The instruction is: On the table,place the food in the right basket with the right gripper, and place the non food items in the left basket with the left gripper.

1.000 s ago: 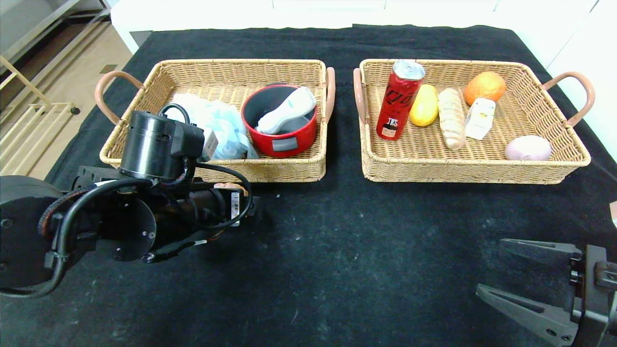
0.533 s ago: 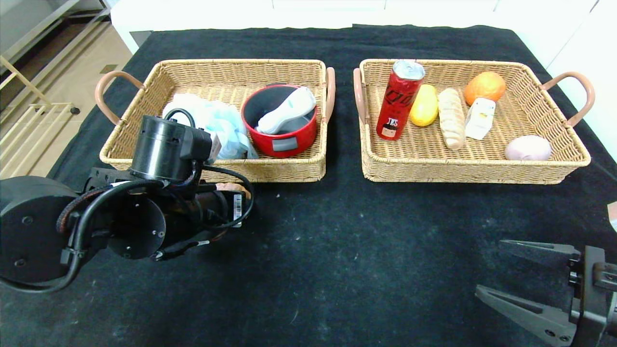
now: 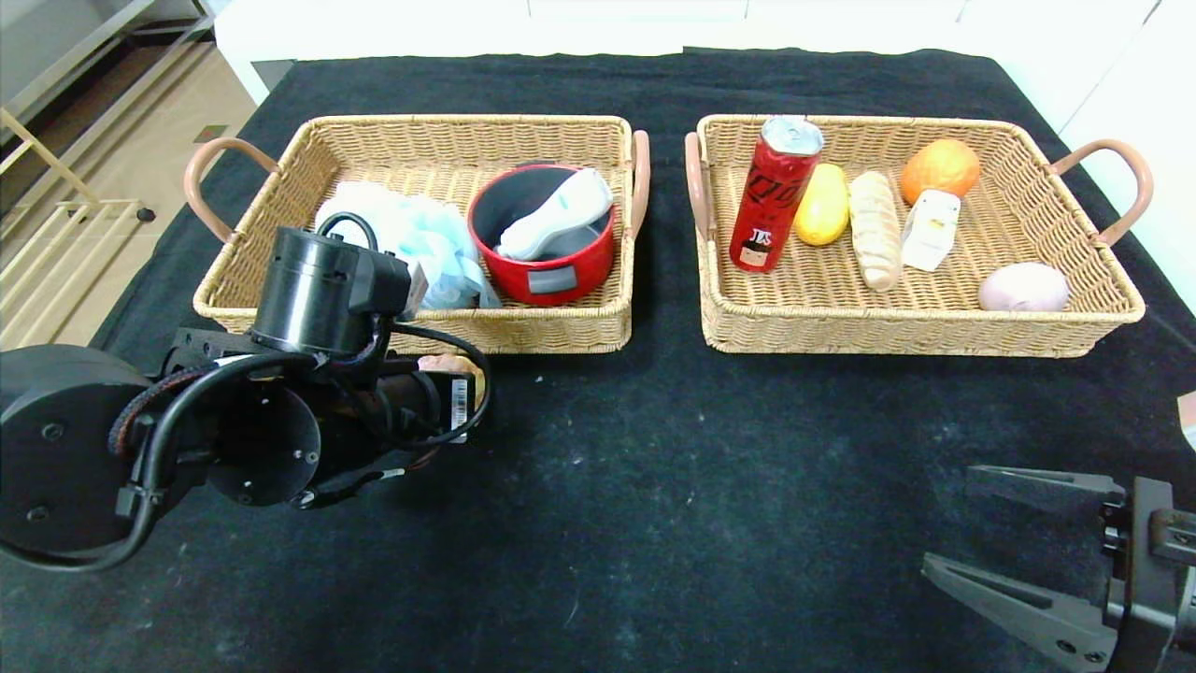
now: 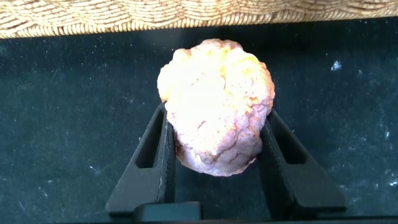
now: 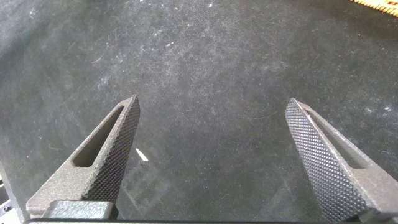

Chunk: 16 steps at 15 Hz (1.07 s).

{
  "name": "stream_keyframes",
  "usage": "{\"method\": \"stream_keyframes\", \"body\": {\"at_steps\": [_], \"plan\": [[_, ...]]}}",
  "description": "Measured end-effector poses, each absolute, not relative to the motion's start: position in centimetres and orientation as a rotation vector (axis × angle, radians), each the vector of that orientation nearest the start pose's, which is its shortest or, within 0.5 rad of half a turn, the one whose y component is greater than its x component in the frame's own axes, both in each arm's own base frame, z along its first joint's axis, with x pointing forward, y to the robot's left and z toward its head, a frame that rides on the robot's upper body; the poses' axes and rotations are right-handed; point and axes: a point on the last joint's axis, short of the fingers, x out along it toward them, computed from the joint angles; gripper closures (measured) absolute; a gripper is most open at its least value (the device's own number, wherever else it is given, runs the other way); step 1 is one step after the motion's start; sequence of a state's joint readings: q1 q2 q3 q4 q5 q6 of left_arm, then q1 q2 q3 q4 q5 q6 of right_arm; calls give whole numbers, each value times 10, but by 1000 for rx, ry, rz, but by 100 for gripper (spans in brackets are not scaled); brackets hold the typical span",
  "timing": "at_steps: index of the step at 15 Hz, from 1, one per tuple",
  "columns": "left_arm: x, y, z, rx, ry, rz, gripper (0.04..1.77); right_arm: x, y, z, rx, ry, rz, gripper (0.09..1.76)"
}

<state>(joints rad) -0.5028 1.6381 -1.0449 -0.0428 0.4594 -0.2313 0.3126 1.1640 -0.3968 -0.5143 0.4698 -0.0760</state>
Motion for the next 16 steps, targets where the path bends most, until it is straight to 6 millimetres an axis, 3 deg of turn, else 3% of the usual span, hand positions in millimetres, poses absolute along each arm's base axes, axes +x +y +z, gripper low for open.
{"method": "stream_keyframes", "body": {"at_steps": [7,11,16], "plan": [[256,-132,219,46,478,-2,100,145,58,184,-51,228,787,14],[231,-143,235,46,430,-90,101,143,55,190,-52,195,779,14],[205,-169,240,67,404,-227,101,137,52,199,-54,152,767,14]]}}
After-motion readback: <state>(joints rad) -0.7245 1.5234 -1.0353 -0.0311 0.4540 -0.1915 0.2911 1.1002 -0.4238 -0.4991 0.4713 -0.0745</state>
